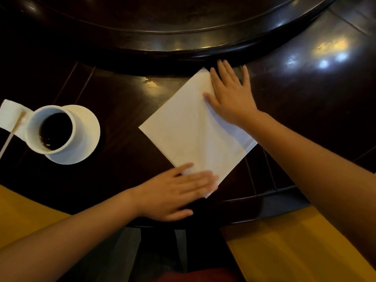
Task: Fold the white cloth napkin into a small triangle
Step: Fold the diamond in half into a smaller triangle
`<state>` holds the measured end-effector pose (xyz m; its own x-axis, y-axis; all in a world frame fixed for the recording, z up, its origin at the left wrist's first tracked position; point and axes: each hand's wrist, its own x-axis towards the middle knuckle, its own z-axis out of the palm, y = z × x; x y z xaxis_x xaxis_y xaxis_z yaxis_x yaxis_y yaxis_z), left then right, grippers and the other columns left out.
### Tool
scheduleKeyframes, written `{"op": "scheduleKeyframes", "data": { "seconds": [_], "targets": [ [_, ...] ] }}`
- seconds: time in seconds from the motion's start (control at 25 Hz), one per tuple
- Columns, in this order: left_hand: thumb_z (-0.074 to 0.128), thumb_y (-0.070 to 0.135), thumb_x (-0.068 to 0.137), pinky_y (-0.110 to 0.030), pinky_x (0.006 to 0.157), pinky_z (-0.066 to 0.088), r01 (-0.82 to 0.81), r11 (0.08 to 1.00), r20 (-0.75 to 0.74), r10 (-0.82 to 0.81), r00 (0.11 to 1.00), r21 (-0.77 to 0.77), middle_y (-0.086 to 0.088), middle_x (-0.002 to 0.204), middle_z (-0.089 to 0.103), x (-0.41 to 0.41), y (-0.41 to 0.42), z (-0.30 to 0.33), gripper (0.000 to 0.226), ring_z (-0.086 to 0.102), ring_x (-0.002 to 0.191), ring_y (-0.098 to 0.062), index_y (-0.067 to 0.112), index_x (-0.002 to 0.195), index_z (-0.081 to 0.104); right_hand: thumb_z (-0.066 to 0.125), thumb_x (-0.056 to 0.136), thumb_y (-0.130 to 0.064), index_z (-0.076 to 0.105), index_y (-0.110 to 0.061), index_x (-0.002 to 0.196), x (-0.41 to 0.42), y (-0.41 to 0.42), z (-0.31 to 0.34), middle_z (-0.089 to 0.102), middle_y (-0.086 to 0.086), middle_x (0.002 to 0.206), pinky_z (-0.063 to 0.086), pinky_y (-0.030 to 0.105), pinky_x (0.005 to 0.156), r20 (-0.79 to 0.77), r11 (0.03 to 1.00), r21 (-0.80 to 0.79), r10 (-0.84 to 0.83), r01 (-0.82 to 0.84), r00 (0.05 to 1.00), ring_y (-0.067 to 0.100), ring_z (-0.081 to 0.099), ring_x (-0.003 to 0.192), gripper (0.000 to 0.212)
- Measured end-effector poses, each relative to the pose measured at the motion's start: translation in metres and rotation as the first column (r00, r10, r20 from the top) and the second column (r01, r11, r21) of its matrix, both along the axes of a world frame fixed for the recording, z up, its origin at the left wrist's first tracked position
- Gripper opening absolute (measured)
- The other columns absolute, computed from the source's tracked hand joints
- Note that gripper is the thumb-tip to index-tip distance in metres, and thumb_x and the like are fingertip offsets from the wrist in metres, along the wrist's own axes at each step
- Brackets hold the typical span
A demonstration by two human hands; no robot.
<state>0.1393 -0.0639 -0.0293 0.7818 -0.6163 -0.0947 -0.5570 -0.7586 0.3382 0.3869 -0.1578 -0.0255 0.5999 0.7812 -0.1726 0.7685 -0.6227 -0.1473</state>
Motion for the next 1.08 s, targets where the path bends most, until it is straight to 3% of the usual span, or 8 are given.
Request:
{"op": "scheduleKeyframes", "data": {
  "seconds": [0.12,0.2,0.28,0.48,0.64,0.76,0.92,1.08],
  "targets": [
    [0.054,0.044,0.082,-0.044,0.114,0.016,-0.300,0.954,0.015,0.299,0.954,0.015,-0.009,0.153,0.027,0.005,0.024,0.007,0.076,0.020,0.141,-0.023,0.015,0.146,0.026,0.051,0.084,-0.053,0.030,-0.018,0.142,-0.036,-0.057,0.017,0.027,0.017,0.151,0.018,0.051,0.110,-0.027,0.952,0.194,0.245,-0.235,0.969,0.032,0.023,0.139,0.070],
    [0.061,0.045,0.075,-0.043,0.107,0.029,-0.357,0.933,-0.008,0.357,0.934,0.045,-0.011,0.140,0.044,0.012,0.032,0.011,0.071,0.038,0.131,-0.028,0.014,0.137,0.042,0.055,0.078,-0.054,0.039,-0.023,0.137,-0.061,-0.090,0.022,0.038,0.014,0.146,0.028,0.050,0.107,-0.076,0.868,0.135,0.491,-0.479,0.868,0.031,0.032,0.135,0.068],
    [0.064,0.047,0.069,-0.040,0.096,0.040,-0.317,0.945,0.001,0.318,0.948,0.083,-0.010,0.126,0.054,0.024,0.033,0.014,0.064,0.050,0.116,-0.029,0.015,0.124,0.053,0.059,0.076,-0.052,0.045,-0.023,0.132,-0.075,-0.105,0.018,0.045,0.012,0.141,0.034,0.049,0.105,-0.105,0.803,0.027,0.594,-0.595,0.797,0.031,0.039,0.130,0.065],
    [0.067,0.045,0.071,-0.037,0.068,0.053,-0.218,0.973,0.037,0.216,0.976,0.078,-0.010,0.109,0.062,0.045,0.030,0.019,0.050,0.059,0.093,-0.027,0.011,0.108,0.060,0.057,0.082,-0.044,0.058,-0.015,0.109,-0.073,-0.090,0.013,0.061,0.013,0.117,0.050,0.044,0.085,-0.018,0.745,0.079,0.665,-0.662,0.746,0.032,0.057,0.106,0.039],
    [0.072,0.022,0.074,-0.035,0.047,0.050,-0.151,0.985,0.102,0.143,0.984,0.081,-0.014,0.099,0.066,0.048,0.031,0.021,0.030,0.062,0.082,-0.029,0.003,0.095,0.063,0.046,0.092,-0.031,0.062,-0.010,0.103,-0.071,-0.093,0.012,0.066,0.012,0.108,0.054,0.041,0.073,0.013,0.680,0.142,0.725,-0.719,0.689,0.030,0.062,0.097,0.029],
    [0.068,0.002,0.077,-0.039,0.050,0.053,-0.096,0.992,0.101,0.087,0.991,0.085,-0.018,0.100,0.065,0.048,0.036,0.021,0.019,0.062,0.087,-0.032,-0.001,0.096,0.062,0.060,0.086,-0.014,0.062,-0.008,0.106,-0.065,-0.095,0.017,0.065,0.013,0.108,0.055,0.040,0.070,-0.010,0.657,0.140,0.749,-0.741,0.662,0.031,0.061,0.098,0.020],
    [0.072,-0.003,0.071,-0.039,0.060,0.056,-0.085,0.995,0.085,0.080,0.993,0.053,-0.018,0.104,0.065,0.043,0.045,0.024,0.033,0.062,0.094,-0.032,-0.001,0.102,0.062,0.072,0.074,-0.004,0.059,-0.007,0.113,-0.057,-0.089,0.027,0.061,0.018,0.114,0.055,0.044,0.066,-0.075,0.708,0.088,0.706,-0.700,0.704,0.035,0.059,0.099,0.041],
    [0.069,-0.001,0.076,-0.039,0.059,0.056,-0.227,0.974,0.081,0.228,0.970,-0.026,-0.016,0.099,0.066,0.040,0.044,0.022,0.023,0.064,0.089,-0.031,0.000,0.098,0.065,0.070,0.077,-0.009,0.063,-0.004,0.090,-0.064,-0.087,0.026,0.066,0.015,0.091,0.052,0.044,0.054,-0.048,0.815,0.166,0.569,-0.555,0.821,0.035,0.061,0.081,0.015]
  ]
}}
